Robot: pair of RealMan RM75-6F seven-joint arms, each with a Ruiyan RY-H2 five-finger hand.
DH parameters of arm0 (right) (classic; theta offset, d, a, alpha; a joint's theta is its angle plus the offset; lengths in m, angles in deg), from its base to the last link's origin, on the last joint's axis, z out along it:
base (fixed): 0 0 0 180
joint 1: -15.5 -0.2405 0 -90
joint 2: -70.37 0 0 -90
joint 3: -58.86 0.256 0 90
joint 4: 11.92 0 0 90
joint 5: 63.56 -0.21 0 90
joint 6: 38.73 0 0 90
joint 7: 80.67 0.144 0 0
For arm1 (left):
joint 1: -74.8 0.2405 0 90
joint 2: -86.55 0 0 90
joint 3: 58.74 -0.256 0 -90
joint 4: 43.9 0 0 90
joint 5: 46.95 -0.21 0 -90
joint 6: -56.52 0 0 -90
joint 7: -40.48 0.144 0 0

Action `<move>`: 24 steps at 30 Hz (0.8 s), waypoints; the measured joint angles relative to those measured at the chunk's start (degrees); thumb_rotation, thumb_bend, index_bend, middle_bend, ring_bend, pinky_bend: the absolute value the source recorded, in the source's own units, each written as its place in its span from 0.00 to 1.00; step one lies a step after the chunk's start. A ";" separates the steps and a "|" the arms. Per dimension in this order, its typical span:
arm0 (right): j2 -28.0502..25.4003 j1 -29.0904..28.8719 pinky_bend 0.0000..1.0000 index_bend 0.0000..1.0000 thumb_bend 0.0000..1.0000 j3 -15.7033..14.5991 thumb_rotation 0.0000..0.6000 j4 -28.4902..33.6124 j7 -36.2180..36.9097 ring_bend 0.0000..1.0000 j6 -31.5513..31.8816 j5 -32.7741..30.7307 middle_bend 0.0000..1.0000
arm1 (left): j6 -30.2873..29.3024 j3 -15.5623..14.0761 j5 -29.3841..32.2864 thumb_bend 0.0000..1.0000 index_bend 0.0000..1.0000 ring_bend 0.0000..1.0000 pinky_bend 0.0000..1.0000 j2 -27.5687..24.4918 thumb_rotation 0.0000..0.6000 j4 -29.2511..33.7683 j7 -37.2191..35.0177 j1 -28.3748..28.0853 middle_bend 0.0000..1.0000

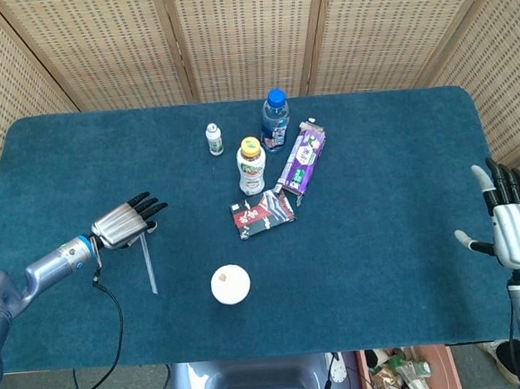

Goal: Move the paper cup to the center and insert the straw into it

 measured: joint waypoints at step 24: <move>0.50 1.52 0.00 0.00 0.00 1.95 1.00 0.79 -0.88 0.00 -1.85 2.20 0.00 | 7.47 -1.60 5.39 0.78 0.46 0.00 0.00 -0.48 1.00 4.76 1.45 -0.94 0.00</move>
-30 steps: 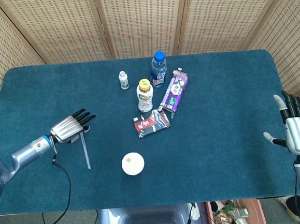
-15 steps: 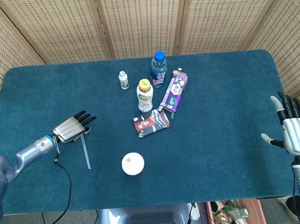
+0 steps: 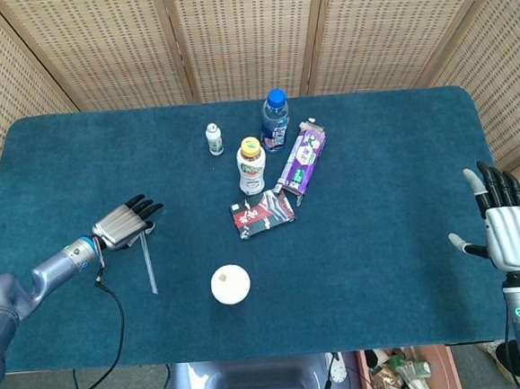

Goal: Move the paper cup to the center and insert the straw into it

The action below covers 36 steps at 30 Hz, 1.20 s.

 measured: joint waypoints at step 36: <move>-0.26 1.75 0.00 0.00 0.00 1.54 1.00 1.41 0.62 0.00 -0.60 3.36 0.00 | -5.48 -0.64 6.24 0.36 0.26 0.00 0.00 -16.42 1.00 19.06 9.55 7.01 0.00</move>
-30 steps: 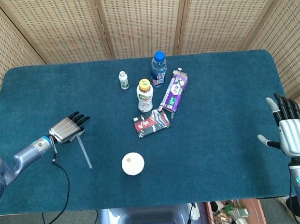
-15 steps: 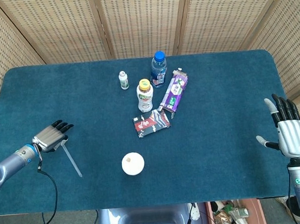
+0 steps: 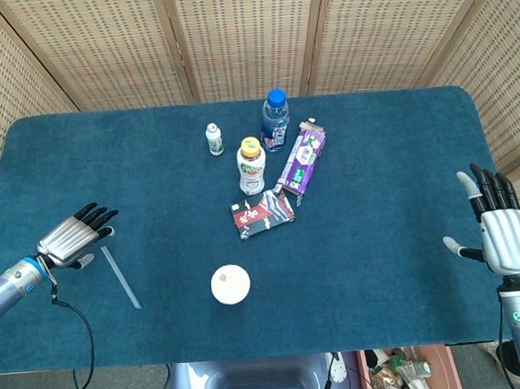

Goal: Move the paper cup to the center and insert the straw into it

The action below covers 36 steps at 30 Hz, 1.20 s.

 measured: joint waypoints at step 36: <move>0.13 0.68 0.00 0.00 0.00 0.73 1.00 0.04 0.40 0.00 -1.48 0.87 0.00 | -5.07 -0.08 0.10 0.36 0.45 0.00 0.00 15.39 1.00 -21.67 -9.50 5.49 0.00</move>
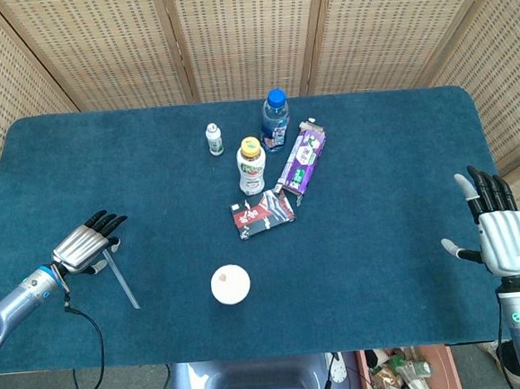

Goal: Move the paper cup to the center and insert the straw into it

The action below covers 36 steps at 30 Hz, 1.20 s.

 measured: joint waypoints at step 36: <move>-0.14 0.40 0.00 0.00 0.00 0.33 1.00 -0.08 1.05 0.00 -0.99 0.24 0.00 | 0.93 -0.95 -0.22 0.37 0.57 0.00 0.00 2.62 1.00 -3.80 -2.70 0.63 0.00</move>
